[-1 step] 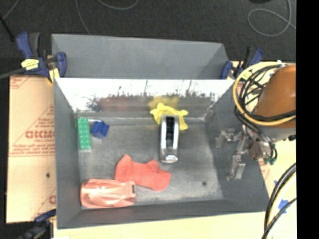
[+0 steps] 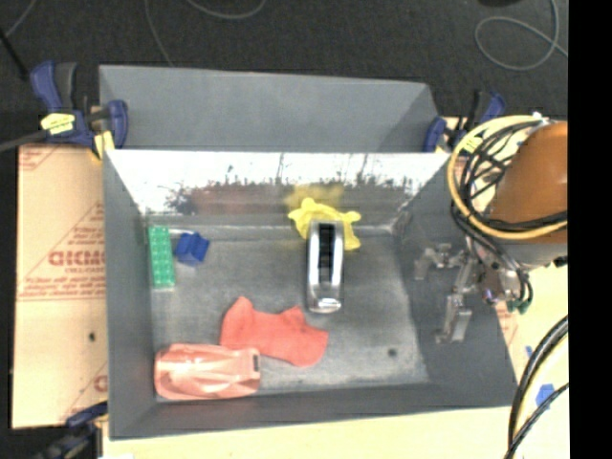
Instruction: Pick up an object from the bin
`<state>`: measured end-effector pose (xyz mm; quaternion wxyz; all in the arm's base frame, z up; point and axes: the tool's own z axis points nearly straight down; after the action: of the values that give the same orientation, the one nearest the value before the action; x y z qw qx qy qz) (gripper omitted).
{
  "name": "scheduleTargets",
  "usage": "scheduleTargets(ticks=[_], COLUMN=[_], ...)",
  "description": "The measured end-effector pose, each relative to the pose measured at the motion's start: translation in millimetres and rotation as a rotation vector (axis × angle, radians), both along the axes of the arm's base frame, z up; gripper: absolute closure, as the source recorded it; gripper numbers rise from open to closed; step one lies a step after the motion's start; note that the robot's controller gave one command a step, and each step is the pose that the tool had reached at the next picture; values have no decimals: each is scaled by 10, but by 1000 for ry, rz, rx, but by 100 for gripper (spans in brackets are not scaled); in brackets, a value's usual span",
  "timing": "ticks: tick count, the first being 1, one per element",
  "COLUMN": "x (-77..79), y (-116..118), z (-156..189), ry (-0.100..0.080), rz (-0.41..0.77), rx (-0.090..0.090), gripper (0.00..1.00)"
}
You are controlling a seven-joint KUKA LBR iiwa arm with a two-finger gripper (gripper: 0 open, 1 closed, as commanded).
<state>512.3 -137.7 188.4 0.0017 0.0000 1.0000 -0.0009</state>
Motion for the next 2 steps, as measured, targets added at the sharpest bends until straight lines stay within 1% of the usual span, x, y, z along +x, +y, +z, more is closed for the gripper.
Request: scheduleTargets(ticks=[1,2], x=[-23,-103], y=[161,298], z=[-339,-948], ry=[-5,-6], rz=[56,44], rx=[-2,-1], gripper=[0,0])
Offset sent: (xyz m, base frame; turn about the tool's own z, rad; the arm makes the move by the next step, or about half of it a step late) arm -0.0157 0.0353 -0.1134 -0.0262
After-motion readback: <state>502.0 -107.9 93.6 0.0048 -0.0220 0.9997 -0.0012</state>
